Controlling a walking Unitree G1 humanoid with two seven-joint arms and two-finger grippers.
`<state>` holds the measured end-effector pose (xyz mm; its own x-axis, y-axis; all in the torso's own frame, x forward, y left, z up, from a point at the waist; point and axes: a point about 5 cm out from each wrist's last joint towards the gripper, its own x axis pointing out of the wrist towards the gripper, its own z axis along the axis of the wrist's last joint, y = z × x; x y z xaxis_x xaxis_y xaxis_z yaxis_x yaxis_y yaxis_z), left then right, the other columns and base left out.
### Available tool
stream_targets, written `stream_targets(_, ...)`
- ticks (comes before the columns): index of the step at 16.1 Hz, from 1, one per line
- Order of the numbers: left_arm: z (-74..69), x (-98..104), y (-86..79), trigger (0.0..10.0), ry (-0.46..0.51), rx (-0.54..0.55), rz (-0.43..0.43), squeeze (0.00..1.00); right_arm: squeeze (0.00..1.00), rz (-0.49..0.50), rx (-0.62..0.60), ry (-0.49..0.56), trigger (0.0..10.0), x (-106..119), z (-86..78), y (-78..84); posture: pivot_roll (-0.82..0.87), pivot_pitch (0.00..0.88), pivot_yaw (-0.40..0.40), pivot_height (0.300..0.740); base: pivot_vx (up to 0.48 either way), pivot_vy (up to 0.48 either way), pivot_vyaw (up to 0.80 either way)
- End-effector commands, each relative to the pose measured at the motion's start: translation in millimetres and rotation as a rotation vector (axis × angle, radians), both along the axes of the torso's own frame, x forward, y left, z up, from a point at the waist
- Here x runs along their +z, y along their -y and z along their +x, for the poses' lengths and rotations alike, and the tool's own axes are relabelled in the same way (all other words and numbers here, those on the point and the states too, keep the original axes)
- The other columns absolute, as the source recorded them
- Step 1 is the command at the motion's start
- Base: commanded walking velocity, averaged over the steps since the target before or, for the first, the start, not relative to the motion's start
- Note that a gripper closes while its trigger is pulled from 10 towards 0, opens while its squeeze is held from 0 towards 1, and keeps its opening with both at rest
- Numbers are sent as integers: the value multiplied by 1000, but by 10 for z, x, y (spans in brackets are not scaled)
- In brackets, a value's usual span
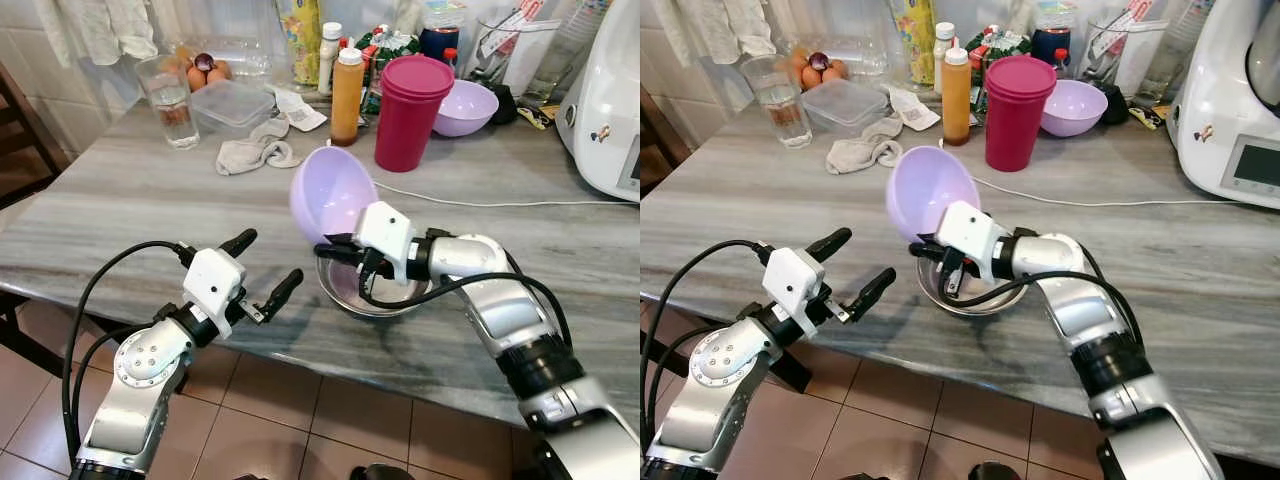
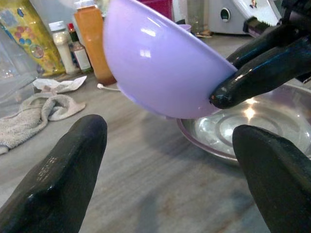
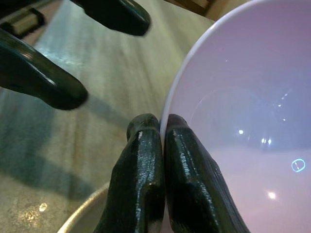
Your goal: Setting the table
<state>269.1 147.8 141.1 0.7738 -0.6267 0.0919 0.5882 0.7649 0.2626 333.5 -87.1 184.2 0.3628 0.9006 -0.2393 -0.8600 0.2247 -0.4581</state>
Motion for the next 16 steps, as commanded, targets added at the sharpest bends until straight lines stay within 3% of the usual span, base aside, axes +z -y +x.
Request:
stream_targets(1,-28,-26,-47,10000,-8,4,13,0,0,-33,56,30,10000,64,8,-45,-184,143,-5,740,0,0,0)
stream_targets(4,-104,-54,-80,10000,-21,-32,26,0,0,-96,118,54,10000,45,49,-68,-178,149,-10,740,0,0,0)
stream_targets(8,-68,-132,-312,10000,-39,58,60,0,0,-140,149,70,10000,8,106,-82,-165,154,-17,740,0,0,0)
stream_targets(11,-23,-70,-399,10000,-25,98,52,0,0,-173,184,130,10000,23,144,-106,-155,155,-22,740,0,0,0)
stream_targets(16,1,-44,-411,10000,-13,116,34,0,0,-195,236,161,10000,62,182,-171,-146,158,-27,740,0,0,0)
